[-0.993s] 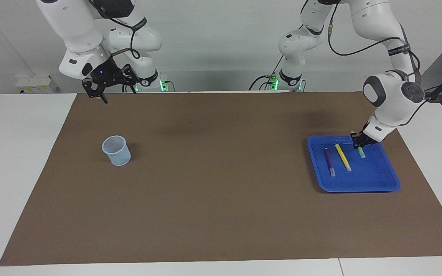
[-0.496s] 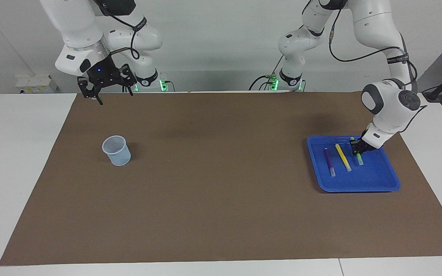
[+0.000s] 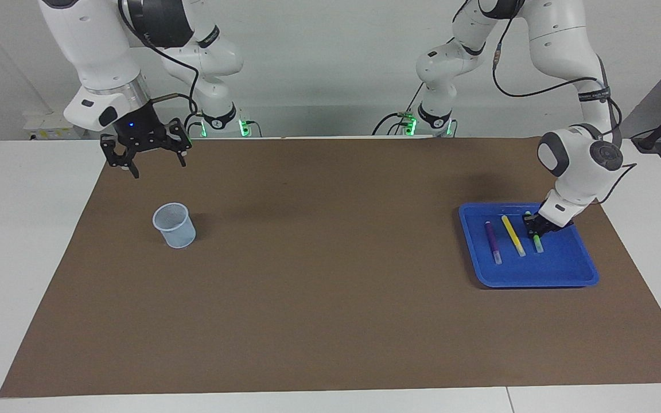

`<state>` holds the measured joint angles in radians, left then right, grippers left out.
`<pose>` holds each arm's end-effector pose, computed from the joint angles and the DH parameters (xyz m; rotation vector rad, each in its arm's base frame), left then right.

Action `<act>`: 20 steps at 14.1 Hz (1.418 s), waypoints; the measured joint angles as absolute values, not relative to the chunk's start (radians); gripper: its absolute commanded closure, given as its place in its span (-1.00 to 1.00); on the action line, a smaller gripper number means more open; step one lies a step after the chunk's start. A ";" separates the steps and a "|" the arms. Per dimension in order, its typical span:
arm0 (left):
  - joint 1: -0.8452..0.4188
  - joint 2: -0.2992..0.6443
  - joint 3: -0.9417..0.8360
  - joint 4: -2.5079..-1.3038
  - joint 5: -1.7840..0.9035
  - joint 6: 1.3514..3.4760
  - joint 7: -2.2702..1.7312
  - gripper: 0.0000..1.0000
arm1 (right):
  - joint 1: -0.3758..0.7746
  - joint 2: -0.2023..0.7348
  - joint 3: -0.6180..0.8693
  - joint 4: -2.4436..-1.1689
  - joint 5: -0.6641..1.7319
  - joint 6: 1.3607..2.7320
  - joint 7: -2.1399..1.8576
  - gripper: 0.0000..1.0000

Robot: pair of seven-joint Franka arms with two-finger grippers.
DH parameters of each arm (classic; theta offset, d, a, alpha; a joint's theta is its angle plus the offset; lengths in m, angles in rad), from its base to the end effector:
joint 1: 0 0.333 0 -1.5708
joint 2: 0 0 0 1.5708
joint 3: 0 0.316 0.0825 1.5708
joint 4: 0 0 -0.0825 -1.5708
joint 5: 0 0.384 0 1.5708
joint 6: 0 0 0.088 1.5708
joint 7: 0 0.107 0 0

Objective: Right arm passes pens to left for tray arrangement

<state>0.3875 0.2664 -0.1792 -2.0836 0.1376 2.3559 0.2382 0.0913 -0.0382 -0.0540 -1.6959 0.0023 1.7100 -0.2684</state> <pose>0.5694 0.1244 0.3009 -3.0837 0.1856 -0.0007 0.5532 0.0203 0.5985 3.1023 0.4775 0.0823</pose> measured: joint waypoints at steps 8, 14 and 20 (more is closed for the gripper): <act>0.387 0.268 -0.179 -2.060 0.138 2.357 0.238 -1.00 | 0.096 -0.049 -0.066 -1.697 0.002 1.624 -0.268 -1.00; 0.380 0.268 -0.194 -1.917 0.137 2.203 0.221 -1.00 | 0.096 -0.058 -0.070 -1.697 0.002 1.612 -0.268 -1.00; 0.312 0.265 -0.204 -1.745 0.133 1.996 0.174 -1.00 | 0.096 -0.058 -0.071 -1.697 0.002 1.612 -0.268 -1.00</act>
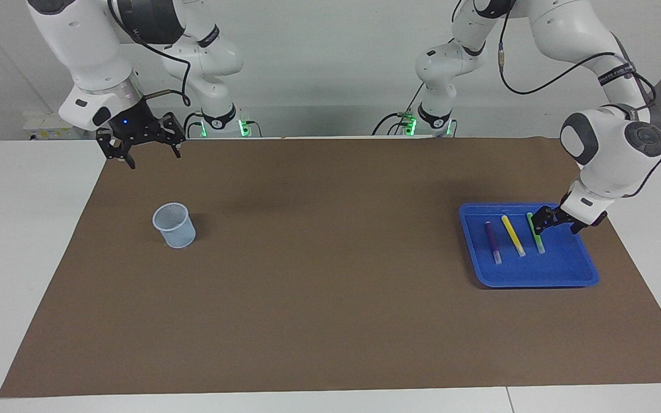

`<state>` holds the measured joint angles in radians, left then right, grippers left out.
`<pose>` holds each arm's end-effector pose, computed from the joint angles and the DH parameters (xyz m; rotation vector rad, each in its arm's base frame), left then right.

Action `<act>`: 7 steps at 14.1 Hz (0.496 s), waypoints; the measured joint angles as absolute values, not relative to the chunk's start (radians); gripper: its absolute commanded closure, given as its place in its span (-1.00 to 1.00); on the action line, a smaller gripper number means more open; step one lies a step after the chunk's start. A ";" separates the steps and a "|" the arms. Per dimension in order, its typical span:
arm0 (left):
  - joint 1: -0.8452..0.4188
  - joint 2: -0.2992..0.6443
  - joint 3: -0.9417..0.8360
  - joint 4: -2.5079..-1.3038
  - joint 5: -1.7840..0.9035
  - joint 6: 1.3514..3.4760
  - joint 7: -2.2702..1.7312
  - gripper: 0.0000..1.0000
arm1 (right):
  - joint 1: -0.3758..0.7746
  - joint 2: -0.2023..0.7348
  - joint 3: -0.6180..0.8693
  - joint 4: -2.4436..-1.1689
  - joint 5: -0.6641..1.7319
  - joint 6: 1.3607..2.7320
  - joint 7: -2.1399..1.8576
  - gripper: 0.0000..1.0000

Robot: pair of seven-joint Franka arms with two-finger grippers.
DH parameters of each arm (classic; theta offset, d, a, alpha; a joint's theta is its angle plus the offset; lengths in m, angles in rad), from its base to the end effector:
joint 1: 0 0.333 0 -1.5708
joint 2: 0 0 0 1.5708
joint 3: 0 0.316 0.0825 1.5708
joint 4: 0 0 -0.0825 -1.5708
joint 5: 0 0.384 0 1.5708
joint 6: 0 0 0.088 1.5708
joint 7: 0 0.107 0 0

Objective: Right arm passes pens to left for tray arrangement

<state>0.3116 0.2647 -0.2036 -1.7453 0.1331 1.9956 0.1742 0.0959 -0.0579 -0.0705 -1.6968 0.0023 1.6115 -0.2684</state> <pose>0.6255 0.0852 0.4228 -3.0701 0.1766 0.0268 0.5377 0.0129 0.6000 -3.0979 -0.4585 0.0416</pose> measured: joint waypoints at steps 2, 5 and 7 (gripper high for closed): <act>0.286 0.263 -0.205 -1.674 0.118 1.921 0.161 -1.00 | 0.096 -0.058 -0.071 -1.697 0.002 1.612 -0.268 -1.00; 0.250 0.249 -0.207 -1.609 0.104 1.864 0.155 -1.00 | 0.096 -0.058 -0.071 -1.697 0.002 1.612 -0.268 -1.00; 0.234 0.225 -0.211 -1.601 0.103 1.842 0.154 -1.00 | 0.096 -0.058 -0.071 -1.697 0.002 1.612 -0.268 -1.00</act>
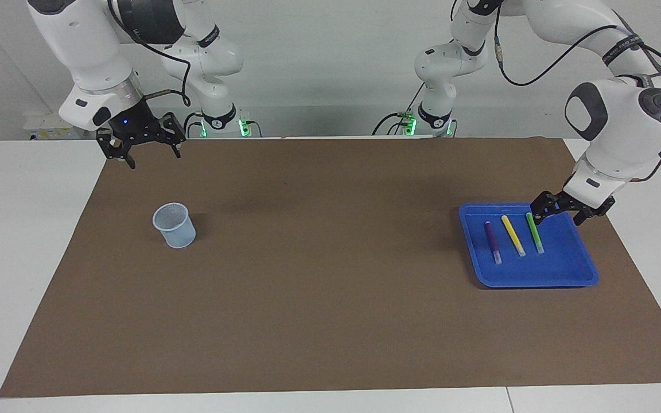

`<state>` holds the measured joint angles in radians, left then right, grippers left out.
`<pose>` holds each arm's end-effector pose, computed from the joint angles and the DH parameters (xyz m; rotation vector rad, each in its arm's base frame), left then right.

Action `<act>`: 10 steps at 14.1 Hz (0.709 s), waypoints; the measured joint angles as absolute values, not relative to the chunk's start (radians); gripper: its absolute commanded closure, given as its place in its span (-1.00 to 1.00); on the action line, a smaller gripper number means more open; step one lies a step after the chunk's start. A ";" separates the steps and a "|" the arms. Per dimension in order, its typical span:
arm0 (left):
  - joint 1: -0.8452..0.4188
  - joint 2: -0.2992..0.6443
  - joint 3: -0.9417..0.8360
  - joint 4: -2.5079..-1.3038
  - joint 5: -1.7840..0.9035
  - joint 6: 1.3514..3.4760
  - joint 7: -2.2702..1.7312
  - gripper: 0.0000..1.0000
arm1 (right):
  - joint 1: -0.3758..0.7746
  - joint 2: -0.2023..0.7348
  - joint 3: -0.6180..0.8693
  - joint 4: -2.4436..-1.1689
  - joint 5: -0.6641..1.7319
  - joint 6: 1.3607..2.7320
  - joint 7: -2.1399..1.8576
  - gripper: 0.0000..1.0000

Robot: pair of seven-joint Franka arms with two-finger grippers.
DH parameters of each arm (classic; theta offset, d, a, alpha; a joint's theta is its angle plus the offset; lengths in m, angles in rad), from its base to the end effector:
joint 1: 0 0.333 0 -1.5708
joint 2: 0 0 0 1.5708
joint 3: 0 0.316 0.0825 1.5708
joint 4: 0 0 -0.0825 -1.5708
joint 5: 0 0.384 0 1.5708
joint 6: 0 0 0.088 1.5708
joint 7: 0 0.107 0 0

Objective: Right arm passes pens to left for tray arrangement

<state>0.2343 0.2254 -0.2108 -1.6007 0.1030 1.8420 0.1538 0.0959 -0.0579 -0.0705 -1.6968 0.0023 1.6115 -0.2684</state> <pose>0.6317 0.0343 0.5027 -3.0782 0.2331 -0.0254 0.5377 0.0129 0.6000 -3.0979 -0.4585 0.0416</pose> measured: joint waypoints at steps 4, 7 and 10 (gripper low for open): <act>0.204 0.146 -0.218 -1.599 0.093 1.765 0.151 -1.00 | 0.096 -0.058 -0.071 -1.697 0.002 1.612 -0.268 -1.00; 0.172 0.078 -0.196 -1.598 0.052 1.675 0.141 -1.00 | 0.096 -0.058 -0.071 -1.697 0.002 1.612 -0.268 -1.00; 0.070 0.034 -0.100 -1.598 0.044 1.612 0.101 -1.00 | 0.096 -0.058 -0.071 -1.697 0.002 1.612 -0.268 -1.00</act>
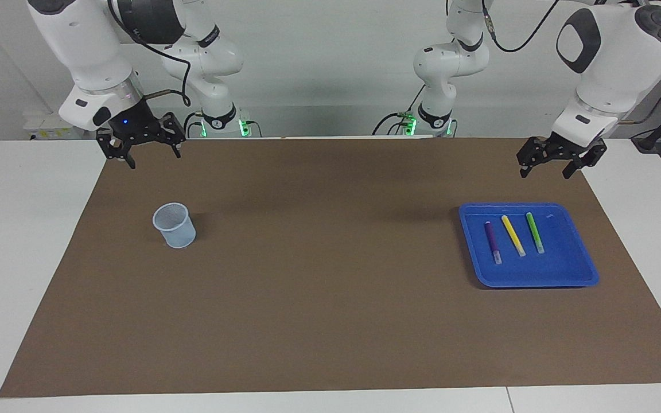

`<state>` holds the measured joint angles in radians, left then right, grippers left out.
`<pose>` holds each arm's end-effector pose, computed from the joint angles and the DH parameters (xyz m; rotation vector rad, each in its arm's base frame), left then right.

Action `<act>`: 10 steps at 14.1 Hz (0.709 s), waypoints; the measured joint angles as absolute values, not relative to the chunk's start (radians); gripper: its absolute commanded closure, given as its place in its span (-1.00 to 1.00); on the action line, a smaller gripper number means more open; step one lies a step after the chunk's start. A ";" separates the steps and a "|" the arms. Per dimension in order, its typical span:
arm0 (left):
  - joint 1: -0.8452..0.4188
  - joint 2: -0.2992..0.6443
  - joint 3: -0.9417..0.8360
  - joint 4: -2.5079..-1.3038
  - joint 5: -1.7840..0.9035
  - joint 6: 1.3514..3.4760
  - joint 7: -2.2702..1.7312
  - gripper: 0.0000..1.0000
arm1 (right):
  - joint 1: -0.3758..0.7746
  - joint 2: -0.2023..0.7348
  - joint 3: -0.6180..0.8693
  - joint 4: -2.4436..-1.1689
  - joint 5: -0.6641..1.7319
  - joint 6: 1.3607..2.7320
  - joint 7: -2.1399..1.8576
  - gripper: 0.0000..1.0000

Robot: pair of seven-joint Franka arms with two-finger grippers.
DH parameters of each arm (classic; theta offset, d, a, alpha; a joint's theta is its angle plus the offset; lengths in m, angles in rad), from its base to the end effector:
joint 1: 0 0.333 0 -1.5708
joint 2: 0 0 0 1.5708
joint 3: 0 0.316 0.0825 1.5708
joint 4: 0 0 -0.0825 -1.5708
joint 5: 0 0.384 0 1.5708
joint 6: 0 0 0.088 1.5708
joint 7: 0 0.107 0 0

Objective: Right arm passes pens to left for tray arrangement

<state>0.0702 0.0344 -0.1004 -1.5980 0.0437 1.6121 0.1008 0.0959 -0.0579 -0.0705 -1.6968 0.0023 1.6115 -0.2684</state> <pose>0.5673 -0.0117 0.5961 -3.0951 0.2065 0.0334 0.5377 0.0129 0.6000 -3.0979 -0.4585 0.0416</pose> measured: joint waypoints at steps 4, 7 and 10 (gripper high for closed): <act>-0.052 0.007 -0.001 -1.598 0.042 1.549 0.075 -1.00 | 0.096 -0.058 -0.071 -1.697 0.002 1.612 -0.268 -1.00; -0.077 -0.024 0.017 -1.598 0.032 1.472 0.061 -1.00 | 0.096 -0.058 -0.071 -1.697 0.002 1.612 -0.268 -1.00; -0.082 -0.049 0.019 -1.598 0.015 1.405 0.036 -1.00 | 0.096 -0.058 -0.071 -1.697 0.002 1.612 -0.268 -1.00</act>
